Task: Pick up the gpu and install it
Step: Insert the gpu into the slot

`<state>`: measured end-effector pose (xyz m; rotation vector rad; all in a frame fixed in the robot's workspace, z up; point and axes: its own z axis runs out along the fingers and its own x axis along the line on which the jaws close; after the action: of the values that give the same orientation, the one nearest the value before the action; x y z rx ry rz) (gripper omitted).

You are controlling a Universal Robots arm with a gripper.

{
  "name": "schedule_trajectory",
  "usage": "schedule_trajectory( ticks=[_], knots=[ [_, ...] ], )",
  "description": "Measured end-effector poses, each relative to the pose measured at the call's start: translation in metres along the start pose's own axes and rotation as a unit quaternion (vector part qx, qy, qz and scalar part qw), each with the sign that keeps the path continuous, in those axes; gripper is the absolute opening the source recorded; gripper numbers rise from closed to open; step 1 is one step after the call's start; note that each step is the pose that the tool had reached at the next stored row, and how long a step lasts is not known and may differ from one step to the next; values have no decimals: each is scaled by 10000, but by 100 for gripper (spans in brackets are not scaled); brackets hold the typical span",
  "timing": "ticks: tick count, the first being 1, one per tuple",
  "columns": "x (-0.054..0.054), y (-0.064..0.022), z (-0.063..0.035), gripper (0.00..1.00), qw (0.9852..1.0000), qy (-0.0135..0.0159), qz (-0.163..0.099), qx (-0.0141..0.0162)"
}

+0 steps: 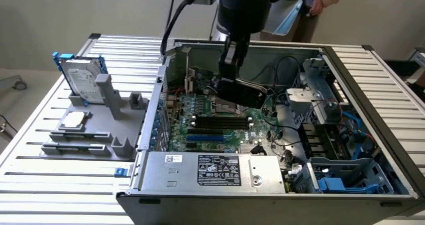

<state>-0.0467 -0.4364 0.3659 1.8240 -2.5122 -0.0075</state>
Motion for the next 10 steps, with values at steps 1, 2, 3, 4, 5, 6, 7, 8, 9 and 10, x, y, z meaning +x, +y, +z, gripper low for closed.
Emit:
schedule_trajectory(
  ticks=[1, 2, 3, 4, 5, 6, 7, 8, 9, 10],
  knots=[
    [0, 0, 11, 26, 10000, -1, -90, 3],
    [0, -1, 21, 26, 9998, -2, -180, 6],
    [-1, -1, 33, 26, 9996, -4, -273, 9],
    [-1, -1, 43, 26, 9993, -7, -362, 11],
    [-1, -1, 53, 26, 9990, -11, -453, 13],
    [-2, -2, 64, 26, 9985, -18, -550, 15],
    [-2, -2, 73, 26, 9979, -25, -640, 16],
    [-2, -2, 82, 26, 9973, -33, -730, 17],
    [-2, -2, 91, 26, 9966, -41, -819, 18],
    [-3, -2, 100, 26, 9958, -51, -910, 18]
  ],
)
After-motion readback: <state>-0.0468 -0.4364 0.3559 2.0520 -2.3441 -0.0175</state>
